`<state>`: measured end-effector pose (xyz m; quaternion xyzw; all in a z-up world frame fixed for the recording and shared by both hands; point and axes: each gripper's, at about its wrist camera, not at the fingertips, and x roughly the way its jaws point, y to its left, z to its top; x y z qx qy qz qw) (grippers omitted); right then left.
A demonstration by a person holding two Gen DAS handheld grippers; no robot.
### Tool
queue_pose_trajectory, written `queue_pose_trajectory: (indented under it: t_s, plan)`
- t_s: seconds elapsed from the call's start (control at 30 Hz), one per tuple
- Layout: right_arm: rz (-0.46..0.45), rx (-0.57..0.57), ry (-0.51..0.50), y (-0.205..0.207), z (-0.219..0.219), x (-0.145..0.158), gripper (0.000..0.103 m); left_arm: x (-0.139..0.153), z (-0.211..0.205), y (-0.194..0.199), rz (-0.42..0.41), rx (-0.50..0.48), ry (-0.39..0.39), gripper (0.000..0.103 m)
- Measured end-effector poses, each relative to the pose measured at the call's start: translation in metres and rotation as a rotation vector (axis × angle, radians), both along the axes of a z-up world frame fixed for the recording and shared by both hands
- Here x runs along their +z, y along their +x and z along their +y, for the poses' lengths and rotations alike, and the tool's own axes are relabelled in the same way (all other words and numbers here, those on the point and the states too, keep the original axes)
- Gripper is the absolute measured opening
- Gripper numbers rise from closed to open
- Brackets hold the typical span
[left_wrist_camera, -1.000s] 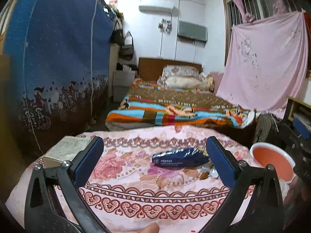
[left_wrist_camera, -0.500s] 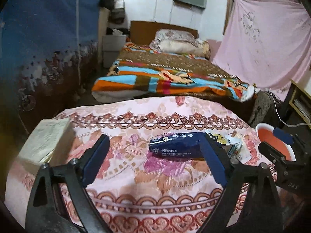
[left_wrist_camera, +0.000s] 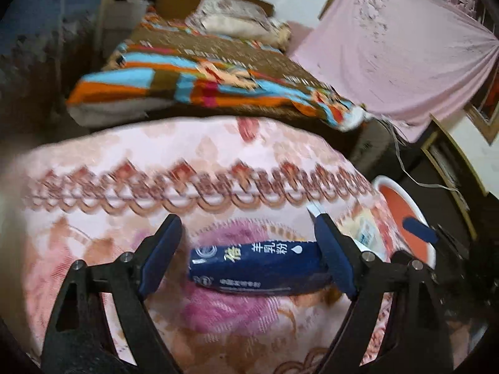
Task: Collect trash
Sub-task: 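Grasp the blue milk-powder bag with the left tool while the right tool grasps the white toothpaste tube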
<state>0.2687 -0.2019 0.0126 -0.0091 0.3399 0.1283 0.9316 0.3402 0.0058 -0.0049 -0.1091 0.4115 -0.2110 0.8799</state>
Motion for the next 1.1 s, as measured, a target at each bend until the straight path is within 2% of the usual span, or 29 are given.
queue_pose_trajectory:
  t_s: [0.2, 0.37, 0.6, 0.7, 0.77, 0.87, 0.97, 1.0, 1.07, 1.1]
  plan:
    - [-0.005, -0.003, 0.003, 0.001, -0.001, 0.000, 0.083, 0.000, 0.018, -0.015, 0.062, -0.020, -0.092, 0.072]
    - [-0.013, -0.005, -0.002, 0.000, -0.001, 0.001, 0.083, -0.006, 0.009, -0.037, 0.074, -0.065, -0.020, 0.071]
    - [-0.024, 0.000, -0.009, -0.003, 0.001, 0.002, 0.083, -0.003, -0.002, -0.062, 0.037, -0.095, 0.039, 0.071]
    - [-0.025, 0.005, -0.017, -0.003, 0.003, 0.002, 0.083, -0.005, -0.003, -0.065, 0.028, -0.043, 0.079, 0.056]
    - [-0.027, 0.011, -0.024, -0.003, 0.005, 0.001, 0.083, -0.005, -0.003, -0.067, 0.022, -0.004, 0.111, 0.035]
    - [-0.039, 0.027, -0.037, -0.006, 0.009, 0.002, 0.082, -0.004, 0.003, -0.071, 0.020, 0.043, 0.102, 0.023]
    - [-0.045, 0.071, -0.038, -0.008, 0.014, 0.002, 0.064, -0.001, 0.011, -0.079, 0.021, 0.081, 0.060, 0.022]
    - [-0.040, 0.087, -0.039, -0.008, 0.016, 0.002, 0.061, 0.000, 0.012, -0.083, 0.011, 0.092, 0.061, 0.022]
    - [-0.027, 0.116, -0.036, -0.007, 0.020, 0.001, 0.045, 0.003, 0.014, -0.093, -0.018, 0.122, 0.081, 0.021]
    - [-0.021, 0.124, -0.033, -0.007, 0.021, 0.000, 0.044, 0.004, 0.016, -0.098, -0.030, 0.138, 0.092, 0.021]
